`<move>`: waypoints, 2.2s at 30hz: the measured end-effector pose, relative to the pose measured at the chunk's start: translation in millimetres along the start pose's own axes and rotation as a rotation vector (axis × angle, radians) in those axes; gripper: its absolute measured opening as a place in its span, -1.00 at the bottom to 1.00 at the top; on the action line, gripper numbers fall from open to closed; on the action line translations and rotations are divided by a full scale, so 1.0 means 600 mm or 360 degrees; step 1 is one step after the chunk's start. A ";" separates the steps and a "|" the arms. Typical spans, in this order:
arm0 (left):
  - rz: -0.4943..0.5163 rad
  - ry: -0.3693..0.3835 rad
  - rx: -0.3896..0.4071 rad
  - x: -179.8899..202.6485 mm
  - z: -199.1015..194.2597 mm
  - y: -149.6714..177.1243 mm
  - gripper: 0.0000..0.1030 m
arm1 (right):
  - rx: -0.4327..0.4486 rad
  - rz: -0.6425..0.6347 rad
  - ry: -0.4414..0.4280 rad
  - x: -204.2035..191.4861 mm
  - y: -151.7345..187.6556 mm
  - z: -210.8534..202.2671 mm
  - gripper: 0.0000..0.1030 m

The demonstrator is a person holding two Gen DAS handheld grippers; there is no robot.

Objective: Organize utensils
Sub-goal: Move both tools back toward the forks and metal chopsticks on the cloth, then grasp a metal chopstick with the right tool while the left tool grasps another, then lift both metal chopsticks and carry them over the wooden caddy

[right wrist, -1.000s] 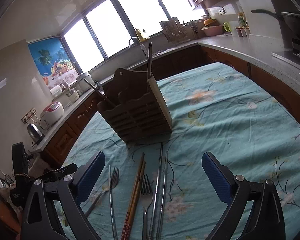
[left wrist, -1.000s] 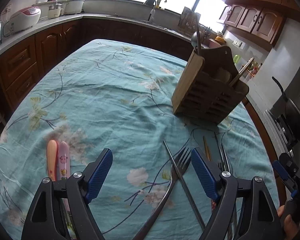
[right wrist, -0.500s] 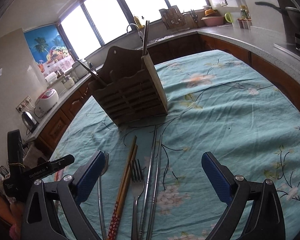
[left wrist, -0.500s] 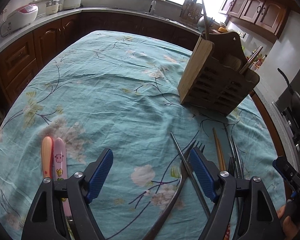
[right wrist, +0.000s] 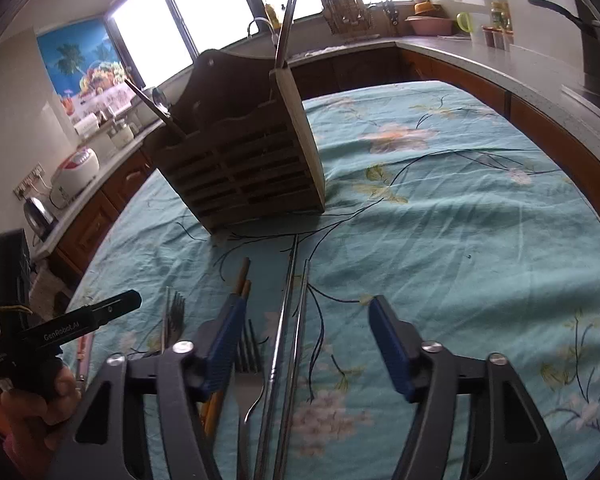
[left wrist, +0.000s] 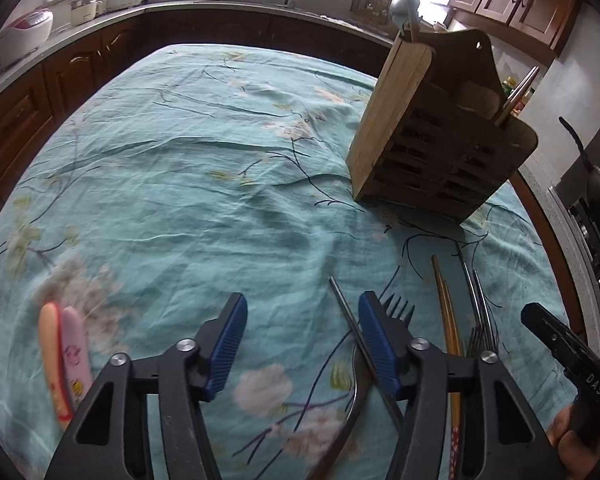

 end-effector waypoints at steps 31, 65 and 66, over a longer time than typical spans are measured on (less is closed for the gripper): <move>0.0232 0.0010 -0.0045 0.035 0.056 -0.021 -0.89 | -0.0205 -0.0336 0.0175 -0.034 -0.005 0.110 -0.92; 0.0141 0.0102 0.0429 0.015 -0.246 -0.004 -0.95 | 0.0192 -0.0140 -0.0124 -0.074 -0.071 -0.110 -0.93; 0.0141 0.0106 0.0441 0.015 -0.253 -0.002 -0.95 | 0.0203 -0.0144 -0.0125 -0.076 -0.071 -0.116 -0.93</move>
Point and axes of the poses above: each gripper's, at about its wrist camera, not at the fingertips, and z roughly the way its jaws point, x to its right, y to its underside, the point moved 6 cm from there along z, roughly the way its jaws point, and after that the axes turned 8 degrees about z, right-handed, at the moved point
